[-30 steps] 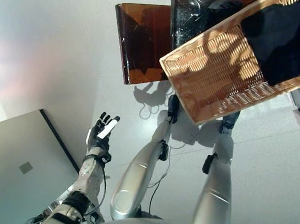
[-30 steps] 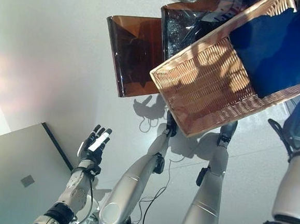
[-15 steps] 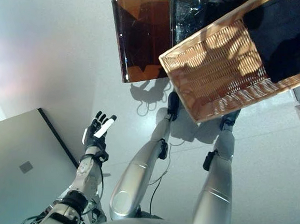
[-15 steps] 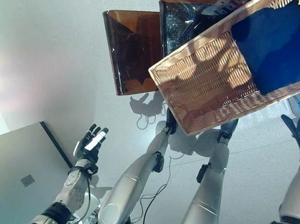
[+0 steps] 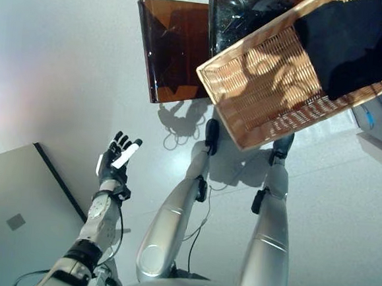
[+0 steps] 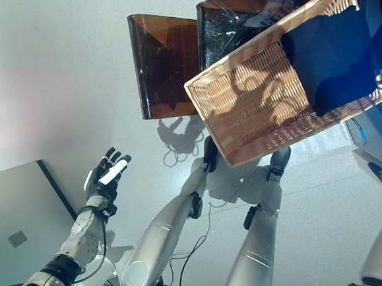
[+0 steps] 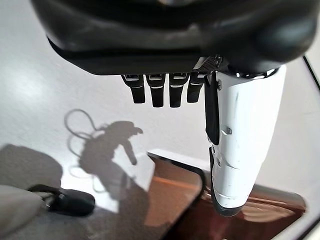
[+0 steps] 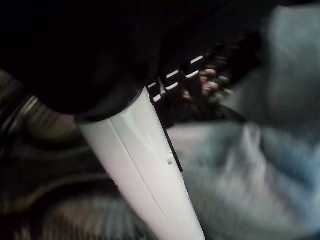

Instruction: Pick up the clothes and place them into the washing machine

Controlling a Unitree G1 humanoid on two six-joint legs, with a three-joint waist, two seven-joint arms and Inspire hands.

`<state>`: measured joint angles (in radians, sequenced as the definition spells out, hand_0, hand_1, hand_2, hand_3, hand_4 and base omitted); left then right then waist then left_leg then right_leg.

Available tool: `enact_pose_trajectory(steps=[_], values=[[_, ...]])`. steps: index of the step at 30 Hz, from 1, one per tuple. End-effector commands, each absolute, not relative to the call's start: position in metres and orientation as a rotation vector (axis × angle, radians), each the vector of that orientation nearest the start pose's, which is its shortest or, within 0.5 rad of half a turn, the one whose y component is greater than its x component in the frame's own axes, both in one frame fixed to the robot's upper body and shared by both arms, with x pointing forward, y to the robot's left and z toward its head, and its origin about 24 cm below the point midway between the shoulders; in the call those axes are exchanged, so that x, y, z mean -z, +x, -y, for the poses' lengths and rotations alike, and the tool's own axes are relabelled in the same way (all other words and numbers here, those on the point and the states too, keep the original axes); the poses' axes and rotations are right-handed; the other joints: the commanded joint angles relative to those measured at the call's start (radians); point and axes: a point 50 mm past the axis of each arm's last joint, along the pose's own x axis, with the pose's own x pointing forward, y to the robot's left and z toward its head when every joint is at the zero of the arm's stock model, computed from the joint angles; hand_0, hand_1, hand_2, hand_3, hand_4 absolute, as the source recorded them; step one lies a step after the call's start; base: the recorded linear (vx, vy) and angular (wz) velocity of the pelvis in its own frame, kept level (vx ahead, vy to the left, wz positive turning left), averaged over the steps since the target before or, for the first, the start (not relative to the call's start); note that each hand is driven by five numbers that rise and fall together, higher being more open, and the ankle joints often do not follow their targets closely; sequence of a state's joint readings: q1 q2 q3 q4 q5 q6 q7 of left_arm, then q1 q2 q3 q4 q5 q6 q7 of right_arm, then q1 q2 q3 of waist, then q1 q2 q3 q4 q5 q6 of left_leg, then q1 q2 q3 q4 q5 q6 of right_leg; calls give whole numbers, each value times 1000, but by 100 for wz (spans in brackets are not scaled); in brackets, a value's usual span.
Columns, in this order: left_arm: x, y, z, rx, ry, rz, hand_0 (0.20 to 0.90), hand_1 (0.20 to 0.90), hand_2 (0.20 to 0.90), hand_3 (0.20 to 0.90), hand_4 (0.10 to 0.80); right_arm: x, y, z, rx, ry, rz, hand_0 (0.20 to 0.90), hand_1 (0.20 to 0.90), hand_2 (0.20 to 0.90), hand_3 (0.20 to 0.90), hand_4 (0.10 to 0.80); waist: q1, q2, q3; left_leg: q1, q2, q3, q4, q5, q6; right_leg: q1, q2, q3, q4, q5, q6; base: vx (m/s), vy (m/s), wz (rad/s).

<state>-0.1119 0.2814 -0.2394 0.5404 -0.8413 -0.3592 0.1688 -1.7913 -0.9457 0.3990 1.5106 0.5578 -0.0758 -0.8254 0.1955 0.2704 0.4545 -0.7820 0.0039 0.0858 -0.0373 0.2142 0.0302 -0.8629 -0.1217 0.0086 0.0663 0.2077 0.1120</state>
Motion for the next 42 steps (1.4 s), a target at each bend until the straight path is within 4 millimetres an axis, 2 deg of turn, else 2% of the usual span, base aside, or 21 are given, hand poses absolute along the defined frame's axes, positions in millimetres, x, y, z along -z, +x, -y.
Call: enact_pose_trajectory(steps=[1, 6, 10, 11, 12, 13, 15, 17, 21, 23, 27, 30, 40, 42], values=[[35, 232, -241, -435, -410, -161, 900, 900, 900, 900, 800, -438, 242, 411, 1650, -150, 664, 900, 900, 900, 900, 800, 57, 46, -57, 47, 23, -14, -50, -43, -119, -26, 54, -42, 94, -115, -10, 0, 0, 0], [38, 233, -239, -455, -431, -168, 900, 900, 900, 900, 800, -431, 240, 415, 1730, -277, 606, 900, 900, 900, 900, 800, 61, 41, -64, 47, 21, -16, -50, -43, -119, -20, 59, -42, 87, -114, -12, 0, 0, 0], [34, 236, -234, -432, -431, -143, 900, 900, 900, 900, 800, -421, 242, 415, 1824, -536, 562, 900, 900, 900, 900, 800, 62, 39, -70, 45, 20, -17, -50, -37, -119, -10, 59, -45, 72, -102, -12, -8, 2, 0], [34, 236, -234, -432, -429, -144, 900, 900, 900, 900, 800, -420, 243, 415, 1824, -537, 560, 900, 900, 900, 900, 800, 62, 39, -70, 49, 20, -18, -50, -42, -119, -7, 59, -45, 74, -109, -11, 0, 0, 0], [34, 237, -232, -426, -425, -137, 900, 900, 900, 900, 800, -415, 244, 415, 1858, -682, 531, 900, 900, 900, 900, 800, 63, 38, -72, 52, 19, -18, -50, -41, -119, 2, 59, -48, 70, -108, -11, 0, 0, 0], [33, 238, -232, -423, -423, -128, 900, 900, 900, 900, 800, -413, 245, 414, 1877, -745, 523, 900, 900, 900, 900, 800, 64, 35, -74, 51, 19, -21, -50, -41, -118, 5, 60, -48, 66, -107, -11, 0, 0, 0], [32, 238, -234, -422, -414, -121, 900, 900, 900, 900, 800, -411, 248, 412, 1874, -809, 518, 900, 900, 900, 900, 800, 65, 31, -77, 52, 18, -23, -50, -40, -118, 9, 60, -51, 63, -106, -11, 0, 0, 0], [31, 239, -231, -417, -409, -110, 900, 900, 900, 900, 800, -406, 261, 399, 1826, -924, 588, 900, 900, 900, 900, 800, 67, 27, -79, 53, 18, -26, -50, -40, -117, 20, 60, -52, 53, -101, -10, 0, 0, 0], [33, 240, -231, -402, -382, -111, 900, 900, 900, 900, 800, -376, 281, 393, 1673, -1073, 581, 900, 900, 900, 900, 800, 58, 10, -76, 57, 20, -29, -50, -38, -118, 38, 58, -58, 38, -93, -9, -11, -6, 6], [34, 239, -232, -399, -374, -113, 900, 900, 900, 900, 800, -366, 289, 388, 1616, -1018, 604, 900, 900, 900, 900, 800, 55, 1, -76, 60, 18, -30, -50, -39, -117, 47, 57, -60, 30, -89, -9, -7, -18, 8], [40, 236, -234, -406, -342, -148, 900, 900, 900, 900, 800, -335, 305, 385, 1489, -983, 541, 900, 900, 900, 900, 800, 53, -16, -76, 64, 19, -27, -50, -35, -115, 63, 54, -62, 14, -75, -11, -8, -2, 4], [42, 235, -237, -415, -322, -164, 900, 900, 900, 900, 800, -314, 320, 375, 1363, -1020, 519, 900, 900, 900, 900, 800, 47, -29, -67, 73, 19, -20, -50, -36, -114, 79, 54, -62, 2, -63, -10, 0, 0, 0], [48, 229, -242, -446, -332, -189, 900, 900, 900, 900, 800, -275, 338, 349, 1132, -1036, 528, 900, 900, 900, 900, 800, 27, -64, -53, 105, 22, -2, -50, -42, -107, 126, 53, -60, -27, -43, -6, 4, 2, -1], [49, 228, -243, -452, -334, -194, 900, 900, 900, 900, 800, -261, 342, 341, 1072, -1088, 517, 900, 900, 900, 900, 800, 20, -73, -52, 117, 21, 2, -50, -47, -106, 144, 54, -60, -37, -40, -6, 23, 6, -5]])
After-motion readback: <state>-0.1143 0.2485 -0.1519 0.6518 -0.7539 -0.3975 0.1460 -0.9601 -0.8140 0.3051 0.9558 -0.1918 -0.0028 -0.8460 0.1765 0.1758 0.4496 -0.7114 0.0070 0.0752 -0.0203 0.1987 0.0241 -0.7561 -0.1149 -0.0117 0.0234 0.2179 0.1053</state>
